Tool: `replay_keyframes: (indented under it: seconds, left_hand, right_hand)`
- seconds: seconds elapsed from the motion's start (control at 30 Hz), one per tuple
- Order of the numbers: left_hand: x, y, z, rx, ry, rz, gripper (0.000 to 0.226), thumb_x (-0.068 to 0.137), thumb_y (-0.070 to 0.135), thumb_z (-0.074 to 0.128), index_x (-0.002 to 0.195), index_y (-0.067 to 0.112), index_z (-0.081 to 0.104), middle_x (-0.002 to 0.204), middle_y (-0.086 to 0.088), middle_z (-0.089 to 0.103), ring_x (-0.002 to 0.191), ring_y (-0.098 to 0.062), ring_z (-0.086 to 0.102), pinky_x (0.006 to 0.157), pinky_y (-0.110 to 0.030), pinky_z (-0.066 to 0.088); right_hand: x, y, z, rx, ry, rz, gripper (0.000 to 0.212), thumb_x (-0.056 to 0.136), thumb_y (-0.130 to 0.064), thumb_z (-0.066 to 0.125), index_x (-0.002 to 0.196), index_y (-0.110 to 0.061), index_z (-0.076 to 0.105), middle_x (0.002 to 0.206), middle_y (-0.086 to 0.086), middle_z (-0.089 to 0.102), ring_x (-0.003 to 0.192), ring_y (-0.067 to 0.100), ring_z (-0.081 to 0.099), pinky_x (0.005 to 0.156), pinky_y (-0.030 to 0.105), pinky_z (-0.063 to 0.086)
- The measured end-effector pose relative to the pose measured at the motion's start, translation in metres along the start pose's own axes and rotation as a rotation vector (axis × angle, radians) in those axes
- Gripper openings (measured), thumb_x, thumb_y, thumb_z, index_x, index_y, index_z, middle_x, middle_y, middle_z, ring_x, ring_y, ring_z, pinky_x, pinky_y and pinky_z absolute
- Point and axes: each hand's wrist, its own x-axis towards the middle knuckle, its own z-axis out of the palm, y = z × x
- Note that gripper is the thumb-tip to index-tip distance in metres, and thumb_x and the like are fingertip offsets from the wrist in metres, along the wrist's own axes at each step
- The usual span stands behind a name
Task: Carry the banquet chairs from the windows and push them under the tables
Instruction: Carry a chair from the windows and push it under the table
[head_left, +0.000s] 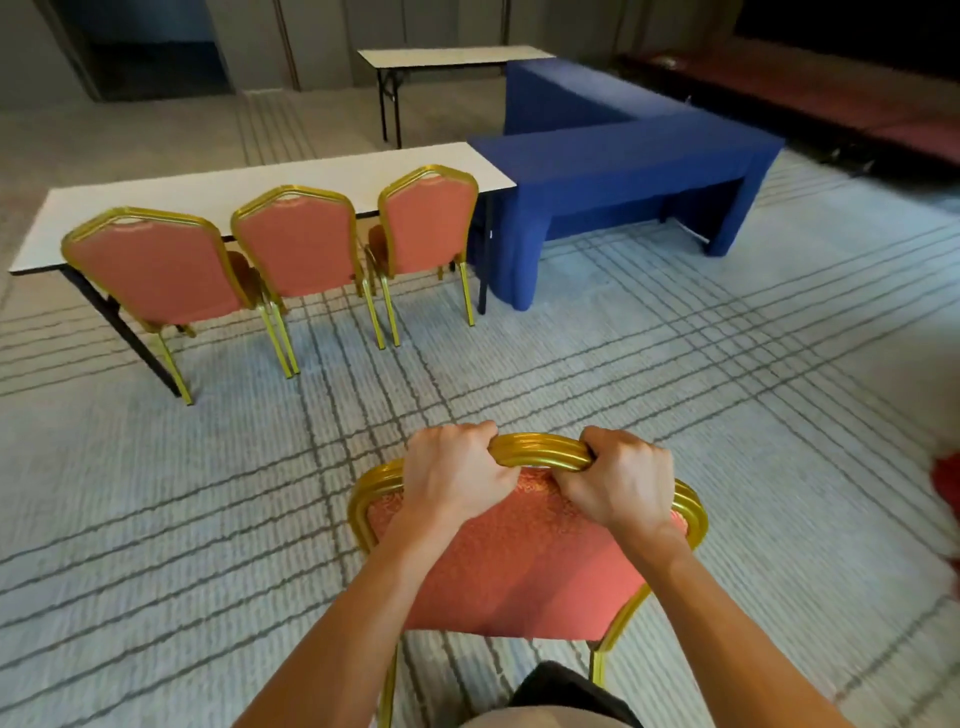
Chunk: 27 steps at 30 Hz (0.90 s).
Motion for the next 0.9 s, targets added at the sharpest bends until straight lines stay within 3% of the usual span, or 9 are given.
replay_keyframes:
  seconds: [0.13, 0.3, 0.47, 0.63, 0.77, 0.9]
  left_hand:
    - [0.051, -0.004, 0.025, -0.053, 0.006, 0.084, 0.033, 0.065, 0.051, 0.067, 0.064, 0.02, 0.057, 0.059, -0.004, 0.067, 0.06, -0.031, 0.069, 0.05, -0.031, 0.042]
    - [0.122, -0.001, 0.072, -0.088, 0.03, 0.168, 0.036, 0.065, 0.05, 0.07, 0.058, 0.019, 0.053, 0.053, -0.002, 0.063, 0.05, -0.028, 0.064, 0.048, -0.026, 0.031]
    - [0.198, 0.01, 0.121, -0.143, -0.064, 0.169, 0.04, 0.069, 0.052, 0.068, 0.059, 0.024, 0.042, 0.053, -0.002, 0.06, 0.052, -0.028, 0.064, 0.047, -0.03, 0.039]
    - [0.266, 0.028, 0.145, -0.154, -0.027, 0.189, 0.047, 0.067, 0.048, 0.077, 0.056, 0.023, 0.039, 0.046, 0.0, 0.053, 0.043, -0.024, 0.056, 0.047, -0.024, 0.023]
    - [0.315, 0.037, 0.158, -0.201, -0.011, 0.196, 0.048, 0.068, 0.046, 0.075, 0.057, 0.025, 0.034, 0.045, 0.001, 0.049, 0.04, -0.022, 0.053, 0.047, -0.023, 0.022]
    - [0.37, 0.043, 0.177, -0.228, -0.019, 0.214, 0.044, 0.07, 0.045, 0.071, 0.057, 0.025, 0.035, 0.045, 0.005, 0.046, 0.039, -0.019, 0.049, 0.047, -0.023, 0.023]
  right_hand:
    - [0.034, 0.018, 0.018, 0.01, 0.032, 0.048, 0.035, 0.067, -0.049, 0.057, 0.054, -0.017, 0.05, 0.053, 0.0, 0.057, 0.052, 0.032, 0.06, 0.048, 0.033, 0.046]
    - [0.085, 0.058, 0.059, 0.017, -0.026, 0.098, 0.031, 0.067, -0.047, 0.06, 0.056, -0.023, 0.044, 0.054, -0.001, 0.057, 0.052, 0.03, 0.059, 0.049, 0.033, 0.046]
    - [0.144, 0.105, 0.097, 0.008, -0.08, 0.16, 0.03, 0.065, -0.045, 0.065, 0.055, -0.021, 0.049, 0.055, -0.002, 0.058, 0.052, 0.028, 0.059, 0.051, 0.031, 0.044]
    - [0.205, 0.147, 0.116, 0.022, -0.031, 0.145, 0.032, 0.066, -0.048, 0.06, 0.053, -0.021, 0.048, 0.052, -0.004, 0.054, 0.048, 0.025, 0.056, 0.048, 0.03, 0.043]
    - [0.251, 0.172, 0.126, 0.012, -0.017, 0.13, 0.033, 0.066, -0.047, 0.065, 0.054, -0.019, 0.051, 0.052, -0.003, 0.056, 0.047, 0.026, 0.056, 0.048, 0.028, 0.041]
    - [0.302, 0.197, 0.138, 0.038, -0.003, 0.12, 0.034, 0.066, -0.047, 0.061, 0.054, -0.024, 0.039, 0.05, -0.004, 0.051, 0.046, 0.025, 0.052, 0.047, 0.027, 0.039]
